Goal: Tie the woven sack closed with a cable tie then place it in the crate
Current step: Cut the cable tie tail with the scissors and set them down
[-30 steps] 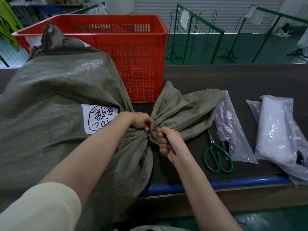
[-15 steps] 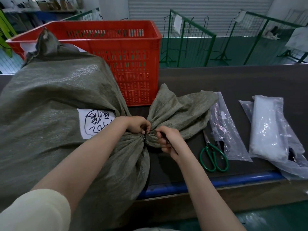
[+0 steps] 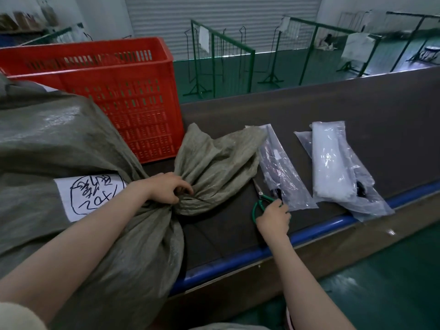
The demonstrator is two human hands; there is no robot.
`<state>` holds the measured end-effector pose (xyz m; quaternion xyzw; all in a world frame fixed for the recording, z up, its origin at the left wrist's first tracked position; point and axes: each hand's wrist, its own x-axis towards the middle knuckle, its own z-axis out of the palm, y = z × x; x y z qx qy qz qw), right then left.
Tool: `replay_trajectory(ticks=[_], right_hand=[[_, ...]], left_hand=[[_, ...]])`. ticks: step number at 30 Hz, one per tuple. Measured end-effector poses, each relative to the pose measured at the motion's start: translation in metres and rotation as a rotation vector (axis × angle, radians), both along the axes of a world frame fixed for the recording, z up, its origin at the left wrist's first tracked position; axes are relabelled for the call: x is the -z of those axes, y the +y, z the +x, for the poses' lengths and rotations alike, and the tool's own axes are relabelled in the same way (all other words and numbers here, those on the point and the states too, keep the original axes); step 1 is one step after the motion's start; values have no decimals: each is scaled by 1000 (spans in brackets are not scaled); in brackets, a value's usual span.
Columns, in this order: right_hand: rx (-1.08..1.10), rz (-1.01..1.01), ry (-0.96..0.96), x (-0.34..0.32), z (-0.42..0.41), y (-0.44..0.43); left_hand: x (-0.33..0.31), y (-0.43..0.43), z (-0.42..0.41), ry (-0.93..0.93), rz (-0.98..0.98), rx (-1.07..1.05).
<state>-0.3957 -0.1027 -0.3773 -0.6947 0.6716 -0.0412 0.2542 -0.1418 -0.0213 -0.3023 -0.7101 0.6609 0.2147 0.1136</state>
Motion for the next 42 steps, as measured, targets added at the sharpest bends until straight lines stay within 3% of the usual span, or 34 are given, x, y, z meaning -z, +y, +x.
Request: replay_trajectory(ticks=[7, 12, 17, 20, 26, 42], right_hand=[[39, 141, -68, -4, -16, -4], [126, 89, -273, -3, -24, 5], [-157, 41, -481, -5, -25, 7], [-425, 0, -393, -14, -16, 2], [-721, -149, -248, -37, 13, -12], [-1052, -239, -133, -69, 91, -34]], left_hand=[[3, 1, 4, 76, -5, -94], [2, -1, 2, -86, 47, -136], [-3, -2, 9, 115, 21, -247], [-19, 1, 20, 172, -96, -274], [-52, 4, 30, 163, -237, -312], [-71, 16, 23, 127, -193, -322]])
